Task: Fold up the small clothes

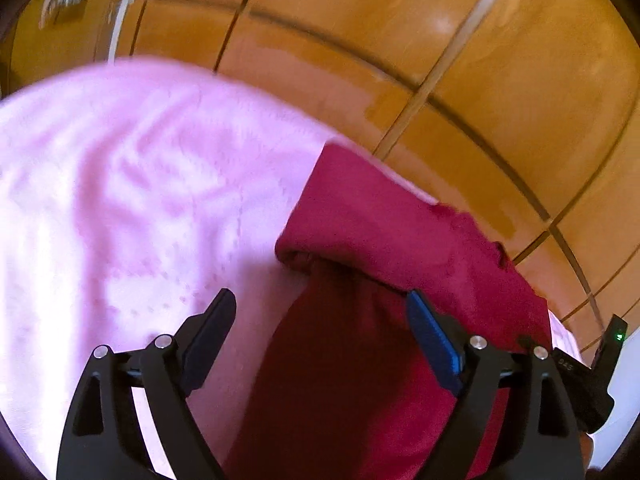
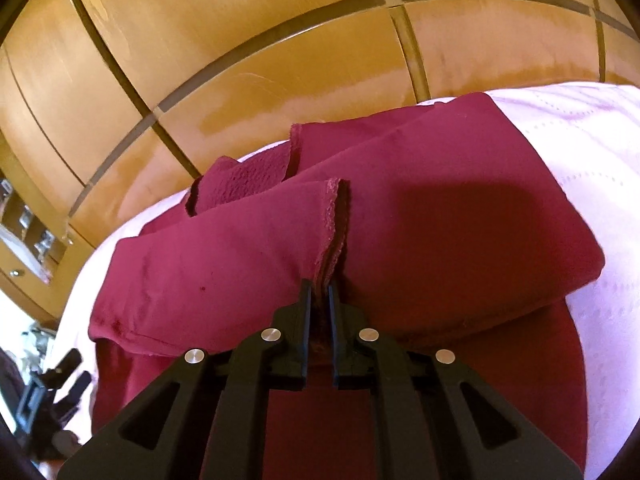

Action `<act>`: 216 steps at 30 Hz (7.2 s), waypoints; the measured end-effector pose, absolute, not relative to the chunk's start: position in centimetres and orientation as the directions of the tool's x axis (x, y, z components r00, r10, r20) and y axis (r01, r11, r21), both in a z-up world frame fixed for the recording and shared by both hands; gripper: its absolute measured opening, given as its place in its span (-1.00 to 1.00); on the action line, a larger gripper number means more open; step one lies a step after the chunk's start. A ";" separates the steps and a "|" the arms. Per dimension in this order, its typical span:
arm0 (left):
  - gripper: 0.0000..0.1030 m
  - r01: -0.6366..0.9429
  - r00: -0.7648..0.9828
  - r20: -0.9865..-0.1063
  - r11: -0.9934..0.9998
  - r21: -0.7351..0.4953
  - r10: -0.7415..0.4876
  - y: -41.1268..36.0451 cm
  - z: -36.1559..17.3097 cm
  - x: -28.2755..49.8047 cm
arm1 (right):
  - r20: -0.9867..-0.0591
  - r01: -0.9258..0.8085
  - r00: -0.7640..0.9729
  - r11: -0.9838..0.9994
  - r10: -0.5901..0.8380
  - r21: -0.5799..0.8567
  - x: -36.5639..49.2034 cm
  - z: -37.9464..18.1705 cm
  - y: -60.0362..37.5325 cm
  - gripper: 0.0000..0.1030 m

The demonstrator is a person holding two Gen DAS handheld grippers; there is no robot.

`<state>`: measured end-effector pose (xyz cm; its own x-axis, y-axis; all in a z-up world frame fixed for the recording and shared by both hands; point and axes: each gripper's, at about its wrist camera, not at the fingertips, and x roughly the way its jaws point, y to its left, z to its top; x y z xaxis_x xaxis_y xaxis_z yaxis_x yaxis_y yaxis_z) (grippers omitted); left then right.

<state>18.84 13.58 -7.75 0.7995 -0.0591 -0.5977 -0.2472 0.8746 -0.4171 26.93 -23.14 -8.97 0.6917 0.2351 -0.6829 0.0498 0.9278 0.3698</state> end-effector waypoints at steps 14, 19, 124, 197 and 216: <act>0.44 -0.193 0.691 -0.723 0.963 -0.187 -0.002 11.4 -10.0 27.9 | -0.683 0.069 0.703 0.937 0.198 0.343 26.3 -9.1 -22.7 -0.87; 0.58 -0.180 0.687 -0.726 0.965 -0.193 -0.017 11.5 -10.3 28.0 | -0.610 0.104 0.791 0.975 0.039 0.197 24.6 -4.9 -20.8 -0.34; 0.96 0.143 0.594 -0.650 0.857 -0.495 -0.475 17.5 -10.5 4.3 | -0.546 0.072 0.697 0.713 0.465 0.698 2.5 -10.4 -34.7 0.75; -0.89 0.225 0.533 -0.253 0.424 -0.877 -0.807 25.4 -3.1 -1.0 | -0.017 -0.371 0.548 0.261 0.837 0.891 -5.1 -4.8 -35.8 -0.82; -0.88 0.055 0.523 -0.425 0.527 -0.848 -0.739 23.5 -8.1 18.0 | -0.133 -0.019 0.677 0.197 0.724 0.980 12.0 -9.0 -39.1 -0.82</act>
